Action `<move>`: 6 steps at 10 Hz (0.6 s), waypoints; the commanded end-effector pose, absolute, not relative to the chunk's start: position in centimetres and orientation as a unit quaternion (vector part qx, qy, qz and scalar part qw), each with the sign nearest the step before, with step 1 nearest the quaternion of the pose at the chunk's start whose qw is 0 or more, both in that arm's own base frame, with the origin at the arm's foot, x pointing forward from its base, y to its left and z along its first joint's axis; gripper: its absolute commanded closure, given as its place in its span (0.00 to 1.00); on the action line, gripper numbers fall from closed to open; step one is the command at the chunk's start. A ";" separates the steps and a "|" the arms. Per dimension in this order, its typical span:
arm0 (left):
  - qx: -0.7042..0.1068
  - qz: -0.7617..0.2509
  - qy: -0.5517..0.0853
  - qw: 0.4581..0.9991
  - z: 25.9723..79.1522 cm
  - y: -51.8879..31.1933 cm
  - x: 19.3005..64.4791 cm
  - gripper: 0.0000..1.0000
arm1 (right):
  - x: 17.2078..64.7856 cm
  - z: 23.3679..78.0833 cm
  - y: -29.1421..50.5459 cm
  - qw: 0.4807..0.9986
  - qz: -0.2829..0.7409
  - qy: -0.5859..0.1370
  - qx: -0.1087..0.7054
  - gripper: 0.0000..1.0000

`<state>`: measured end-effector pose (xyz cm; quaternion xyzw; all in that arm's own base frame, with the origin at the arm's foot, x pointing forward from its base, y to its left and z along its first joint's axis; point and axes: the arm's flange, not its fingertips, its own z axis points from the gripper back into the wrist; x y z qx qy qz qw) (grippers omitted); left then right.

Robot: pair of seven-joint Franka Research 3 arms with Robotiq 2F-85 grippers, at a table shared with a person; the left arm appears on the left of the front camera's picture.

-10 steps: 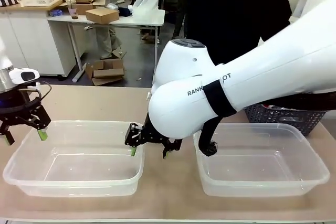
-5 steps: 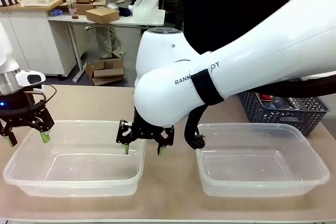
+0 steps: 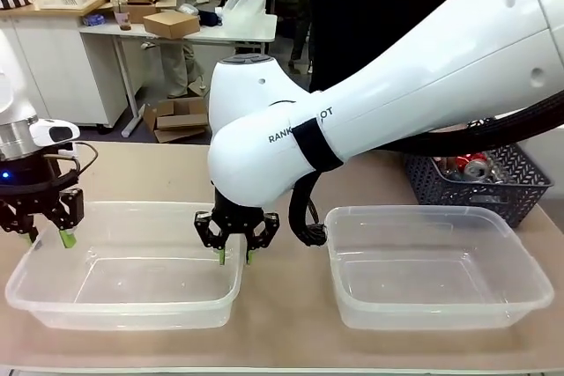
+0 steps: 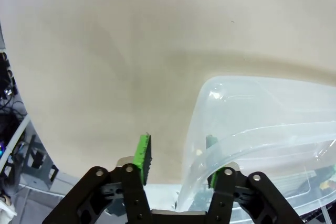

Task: Sort the waste into each basket.
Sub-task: Pick up the Organizing box on the left side of the table and lift it.

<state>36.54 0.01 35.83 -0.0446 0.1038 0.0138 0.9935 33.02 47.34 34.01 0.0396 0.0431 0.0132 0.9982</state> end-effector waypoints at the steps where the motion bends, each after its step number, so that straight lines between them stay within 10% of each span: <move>1: -0.031 0.022 0.106 0.994 33.9 0.2 33.0 1.00 | 33.1 34.3 48.4 0.999 -0.004 0.027 0.025 0.96; 6: -0.045 0.034 0.102 0.993 34.1 -0.1 33.4 1.00 | 33.0 34.0 47.9 0.999 -0.011 0.034 0.025 1.00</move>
